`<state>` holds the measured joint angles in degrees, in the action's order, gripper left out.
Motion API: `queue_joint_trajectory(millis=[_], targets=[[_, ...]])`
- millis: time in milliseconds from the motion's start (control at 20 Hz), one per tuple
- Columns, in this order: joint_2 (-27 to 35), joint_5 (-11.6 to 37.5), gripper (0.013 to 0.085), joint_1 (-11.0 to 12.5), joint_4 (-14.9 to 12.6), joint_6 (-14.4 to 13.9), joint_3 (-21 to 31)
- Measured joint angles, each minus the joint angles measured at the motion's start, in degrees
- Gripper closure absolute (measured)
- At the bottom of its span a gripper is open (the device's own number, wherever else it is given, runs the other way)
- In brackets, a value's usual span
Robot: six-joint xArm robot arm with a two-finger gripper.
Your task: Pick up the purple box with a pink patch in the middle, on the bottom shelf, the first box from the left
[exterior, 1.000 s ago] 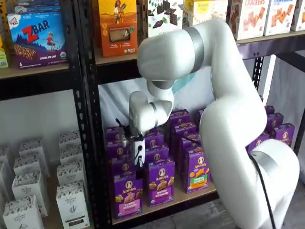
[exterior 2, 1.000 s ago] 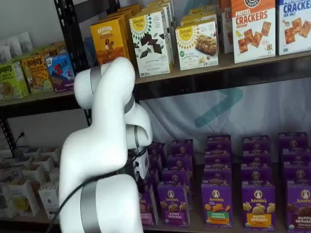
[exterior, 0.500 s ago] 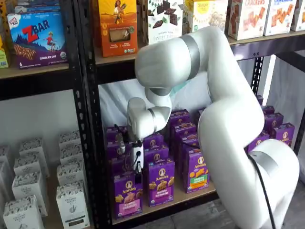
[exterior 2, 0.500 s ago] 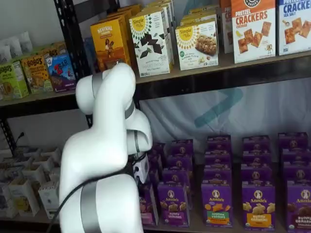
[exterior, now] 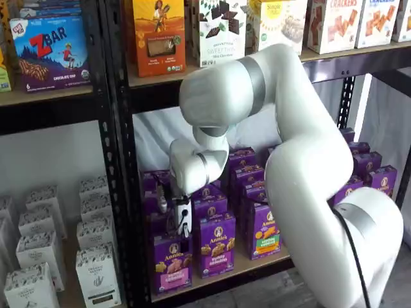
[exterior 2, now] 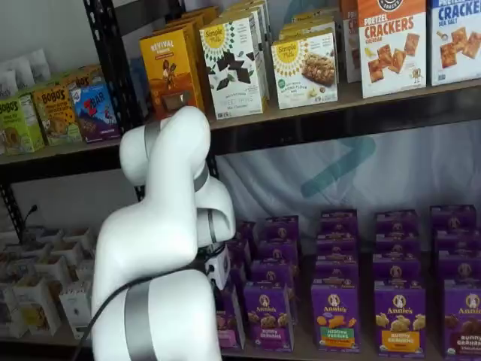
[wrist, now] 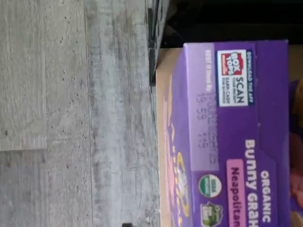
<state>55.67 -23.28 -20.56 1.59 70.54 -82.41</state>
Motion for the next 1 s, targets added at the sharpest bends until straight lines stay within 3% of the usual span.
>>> queue_joint_trajectory(millis=[600,900,1000], targets=[[3.69,-0.8,0.013,-0.38,-0.42,-0.77,-3.75],[4.57,-1.52,0.013,-0.32,-1.97,-2.09,-4.79],[4.76,-1.43,0.021,-0.28,-2.53,-2.55,-4.86]])
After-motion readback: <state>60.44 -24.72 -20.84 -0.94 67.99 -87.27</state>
